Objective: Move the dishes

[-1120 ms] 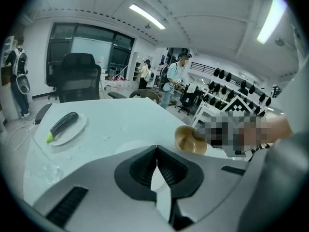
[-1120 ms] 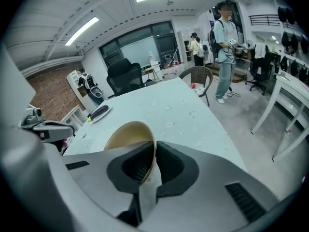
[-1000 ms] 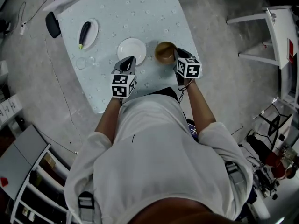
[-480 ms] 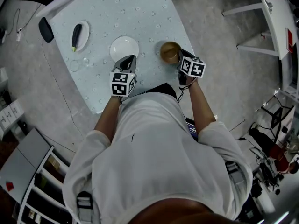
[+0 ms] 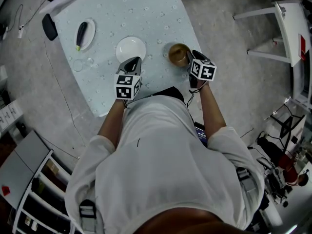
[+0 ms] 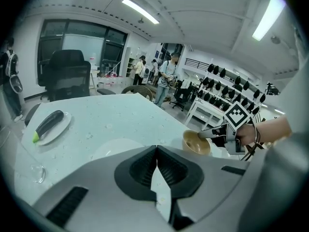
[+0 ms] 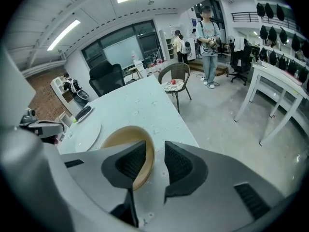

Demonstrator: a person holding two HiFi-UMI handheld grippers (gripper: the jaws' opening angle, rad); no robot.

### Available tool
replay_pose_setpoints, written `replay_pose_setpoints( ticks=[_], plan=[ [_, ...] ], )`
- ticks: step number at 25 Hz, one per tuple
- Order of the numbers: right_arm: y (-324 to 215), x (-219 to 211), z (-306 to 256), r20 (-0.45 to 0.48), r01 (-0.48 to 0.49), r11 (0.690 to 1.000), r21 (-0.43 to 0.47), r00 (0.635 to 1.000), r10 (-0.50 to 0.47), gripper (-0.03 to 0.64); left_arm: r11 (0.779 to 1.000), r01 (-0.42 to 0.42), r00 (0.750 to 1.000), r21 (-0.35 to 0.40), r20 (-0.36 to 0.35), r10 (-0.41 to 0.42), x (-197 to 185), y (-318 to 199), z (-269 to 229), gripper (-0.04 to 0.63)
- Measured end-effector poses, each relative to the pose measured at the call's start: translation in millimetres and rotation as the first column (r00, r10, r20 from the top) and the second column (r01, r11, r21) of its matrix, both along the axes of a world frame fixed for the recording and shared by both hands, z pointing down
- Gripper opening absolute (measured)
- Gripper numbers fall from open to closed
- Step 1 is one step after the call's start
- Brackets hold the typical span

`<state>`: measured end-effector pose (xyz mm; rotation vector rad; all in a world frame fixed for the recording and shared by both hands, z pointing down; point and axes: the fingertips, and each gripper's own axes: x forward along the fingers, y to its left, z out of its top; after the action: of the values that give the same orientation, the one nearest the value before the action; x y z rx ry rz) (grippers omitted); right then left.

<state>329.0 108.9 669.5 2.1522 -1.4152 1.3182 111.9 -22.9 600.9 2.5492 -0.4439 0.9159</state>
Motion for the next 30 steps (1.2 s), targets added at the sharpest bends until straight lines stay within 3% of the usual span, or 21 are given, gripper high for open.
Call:
replay_pose_setpoints(
  ticks=[11,16,30],
  plan=[
    [-45,2,-60,-0.125,0.122,0.989,0.086,0.986,-0.111,0.118,0.997,0.083,0.997,-0.002,-0.005,-0.083,-22,-8,-2,0.018],
    [-77,-19,-74,-0.113,0.18,0.975,0.128,0.98,-0.166,0.115,0.989,0.147,0.989,-0.01,0.002,-0.147,-43,-16,-1,0.018],
    [-141,-93,-65,-0.064,0.376,0.917,0.131,0.927,-0.371,0.115,0.954,0.299,0.954,-0.028,0.014,-0.299,-95,-38,5,0.018]
  ],
)
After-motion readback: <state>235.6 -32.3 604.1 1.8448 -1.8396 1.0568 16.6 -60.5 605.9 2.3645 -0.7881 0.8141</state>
